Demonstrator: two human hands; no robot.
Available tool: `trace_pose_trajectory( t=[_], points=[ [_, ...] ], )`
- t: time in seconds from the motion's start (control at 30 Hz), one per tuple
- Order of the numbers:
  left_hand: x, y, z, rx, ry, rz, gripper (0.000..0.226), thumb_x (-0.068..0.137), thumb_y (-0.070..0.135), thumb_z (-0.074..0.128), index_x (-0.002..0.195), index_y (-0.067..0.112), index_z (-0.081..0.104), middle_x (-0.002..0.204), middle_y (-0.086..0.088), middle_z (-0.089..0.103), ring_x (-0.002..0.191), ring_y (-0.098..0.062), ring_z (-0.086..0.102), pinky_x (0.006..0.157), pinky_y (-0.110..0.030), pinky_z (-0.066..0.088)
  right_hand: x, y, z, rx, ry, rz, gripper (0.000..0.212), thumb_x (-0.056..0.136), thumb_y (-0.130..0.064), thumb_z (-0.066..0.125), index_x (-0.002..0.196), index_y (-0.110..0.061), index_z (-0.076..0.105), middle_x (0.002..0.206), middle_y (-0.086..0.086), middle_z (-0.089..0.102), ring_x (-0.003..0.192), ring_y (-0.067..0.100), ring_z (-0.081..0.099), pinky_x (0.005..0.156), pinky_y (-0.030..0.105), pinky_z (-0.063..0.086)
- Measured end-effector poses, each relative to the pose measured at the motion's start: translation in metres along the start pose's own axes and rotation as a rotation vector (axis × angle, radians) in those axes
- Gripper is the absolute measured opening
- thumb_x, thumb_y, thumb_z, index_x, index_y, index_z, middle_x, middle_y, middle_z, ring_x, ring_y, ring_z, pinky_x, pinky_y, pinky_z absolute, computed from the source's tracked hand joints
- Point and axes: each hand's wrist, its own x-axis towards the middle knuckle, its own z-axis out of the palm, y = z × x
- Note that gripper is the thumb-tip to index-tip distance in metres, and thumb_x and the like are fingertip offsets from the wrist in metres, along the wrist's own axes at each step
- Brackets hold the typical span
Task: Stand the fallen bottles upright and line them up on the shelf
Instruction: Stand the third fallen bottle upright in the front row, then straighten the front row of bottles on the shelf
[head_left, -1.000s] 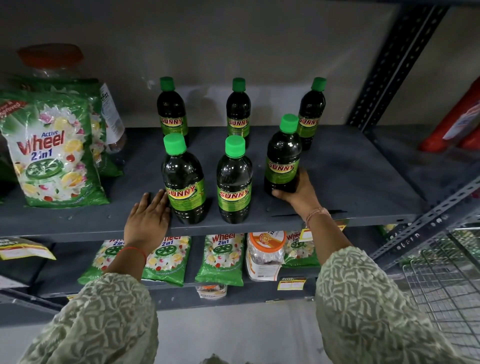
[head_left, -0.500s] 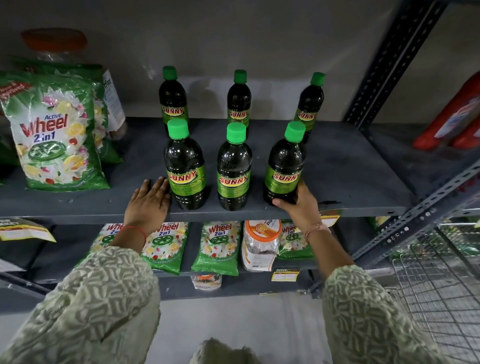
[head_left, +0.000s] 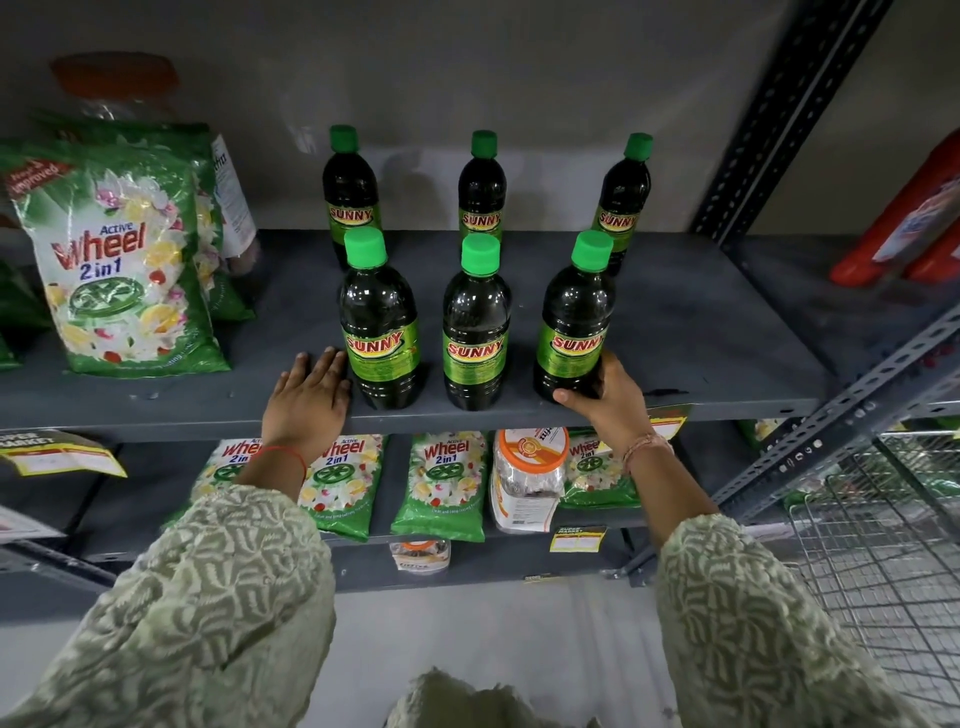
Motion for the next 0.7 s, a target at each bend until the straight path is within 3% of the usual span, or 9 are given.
trace_pose_trajectory(
  t=[0.1,0.2,0.3,0.37,0.5,0.57,0.7],
  points=[
    [-0.002,-0.001,0.0,-0.109,0.06,-0.001,0.045,0.096,0.024,0.029,0.139,0.012,0.031,0.152,-0.009,0.029,0.142,-0.03,0.02,0.117,-0.043,0.019,0.001,0.0,-0.001,0.033,0.006,0.035,0.07,0.067,-0.015,0.077,0.126,-0.013,0.04,0.125,0.006,0.056,0.116,0.021,0.051,0.1,0.037,0.04],
    [-0.025,0.011,-0.005,-0.435,0.349,-0.112,0.038,0.094,0.022,0.035,0.12,0.001,0.052,0.121,-0.028,0.057,0.116,-0.04,0.048,0.097,-0.044,0.04,0.001,0.0,-0.004,0.136,0.0,0.046,0.089,0.062,-0.01,0.08,0.134,-0.014,0.029,0.126,-0.001,0.05,0.121,0.018,0.046,0.106,0.038,0.036],
    [-0.068,0.046,-0.005,-0.56,0.55,-0.072,0.055,0.087,0.049,0.038,0.111,0.003,0.057,0.105,-0.026,0.058,0.1,-0.037,0.05,0.085,-0.036,0.04,0.0,0.002,-0.004,0.139,-0.012,0.01,0.098,0.056,-0.012,0.083,0.135,-0.019,0.026,0.124,-0.006,0.049,0.121,0.018,0.046,0.106,0.039,0.036],
    [-0.085,0.079,0.003,-0.622,0.446,-0.026,0.064,0.079,0.056,0.047,0.116,0.005,0.055,0.109,-0.024,0.058,0.102,-0.034,0.053,0.087,-0.036,0.041,-0.002,-0.001,-0.004,0.106,0.011,-0.019,0.094,0.057,-0.012,0.084,0.134,-0.016,0.03,0.119,-0.004,0.051,0.115,0.015,0.047,0.099,0.031,0.038],
    [-0.069,0.13,0.019,-0.786,0.203,-0.02,0.079,0.069,0.026,0.075,0.135,0.011,0.035,0.138,-0.017,0.047,0.123,-0.028,0.048,0.104,-0.038,0.041,-0.007,-0.005,-0.002,-0.009,0.047,-0.094,0.077,0.062,-0.017,0.081,0.125,-0.009,0.039,0.12,0.008,0.055,0.103,0.01,0.045,0.089,0.024,0.036],
    [-0.05,0.141,0.022,-0.829,0.219,-0.048,0.083,0.063,0.02,0.08,0.133,0.011,0.037,0.135,-0.014,0.05,0.125,-0.027,0.047,0.107,-0.04,0.04,-0.006,-0.004,-0.003,-0.033,0.031,-0.102,0.07,0.064,-0.02,0.08,0.121,-0.007,0.042,0.12,0.011,0.057,0.103,0.014,0.049,0.087,0.024,0.037],
    [-0.032,0.157,0.019,-0.834,0.267,-0.148,0.061,0.062,0.009,0.08,0.115,0.005,0.051,0.118,-0.016,0.062,0.11,-0.029,0.056,0.089,-0.028,0.04,0.0,0.006,-0.018,-0.036,0.018,-0.103,0.062,0.066,-0.017,0.078,0.118,-0.005,0.044,0.117,0.013,0.059,0.108,0.024,0.054,0.085,0.026,0.041]
  ],
)
